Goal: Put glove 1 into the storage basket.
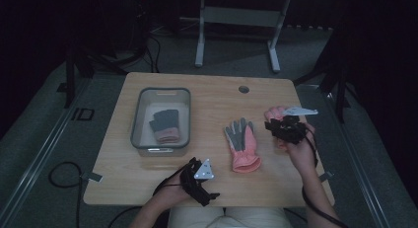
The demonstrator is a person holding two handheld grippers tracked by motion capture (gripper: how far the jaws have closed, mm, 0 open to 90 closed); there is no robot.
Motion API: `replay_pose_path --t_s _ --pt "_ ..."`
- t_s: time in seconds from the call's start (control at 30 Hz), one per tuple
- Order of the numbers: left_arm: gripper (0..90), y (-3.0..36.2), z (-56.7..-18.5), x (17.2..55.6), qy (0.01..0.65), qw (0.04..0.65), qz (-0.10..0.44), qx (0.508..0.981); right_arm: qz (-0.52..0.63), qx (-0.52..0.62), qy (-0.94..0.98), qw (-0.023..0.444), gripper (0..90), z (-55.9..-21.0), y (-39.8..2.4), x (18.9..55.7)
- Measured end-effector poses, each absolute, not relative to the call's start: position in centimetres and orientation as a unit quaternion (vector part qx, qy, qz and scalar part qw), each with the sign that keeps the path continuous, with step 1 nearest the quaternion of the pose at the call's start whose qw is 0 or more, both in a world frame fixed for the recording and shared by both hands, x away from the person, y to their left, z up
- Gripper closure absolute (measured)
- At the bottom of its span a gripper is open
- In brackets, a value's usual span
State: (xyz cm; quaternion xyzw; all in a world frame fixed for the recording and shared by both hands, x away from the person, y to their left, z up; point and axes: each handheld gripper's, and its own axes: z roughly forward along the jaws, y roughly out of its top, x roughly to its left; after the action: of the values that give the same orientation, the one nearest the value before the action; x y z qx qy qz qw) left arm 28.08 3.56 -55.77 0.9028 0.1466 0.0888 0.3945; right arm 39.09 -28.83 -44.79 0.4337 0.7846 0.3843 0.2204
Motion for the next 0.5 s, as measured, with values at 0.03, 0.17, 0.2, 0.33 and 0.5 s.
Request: replay_pose_path --t_s 0.03,0.17,0.2,0.33,0.5 --pt "0.6 3.5 -55.8 28.1 0.146 0.394 0.089 0.903 0.382 0.439 0.783 0.222 66.1 -44.7 -29.7 39.3" --pt "0.6 3.5 -55.8 28.1 0.146 0.393 0.089 0.904 0.372 0.463 0.770 0.233 66.1 -44.8 -32.8 40.1" --pt "0.6 3.6 -55.8 28.1 0.146 0.394 0.089 0.903 0.368 0.469 0.768 0.233 66.1 -45.0 -33.5 40.3" --pt "0.6 3.8 -55.8 28.3 0.149 0.404 0.082 0.899 0.351 0.492 0.762 0.232 64.7 -46.2 -35.6 41.7" --pt "0.6 3.7 -55.9 28.2 0.149 0.399 0.086 0.901 0.325 0.516 0.760 0.223 61.9 -48.1 -36.5 44.2"
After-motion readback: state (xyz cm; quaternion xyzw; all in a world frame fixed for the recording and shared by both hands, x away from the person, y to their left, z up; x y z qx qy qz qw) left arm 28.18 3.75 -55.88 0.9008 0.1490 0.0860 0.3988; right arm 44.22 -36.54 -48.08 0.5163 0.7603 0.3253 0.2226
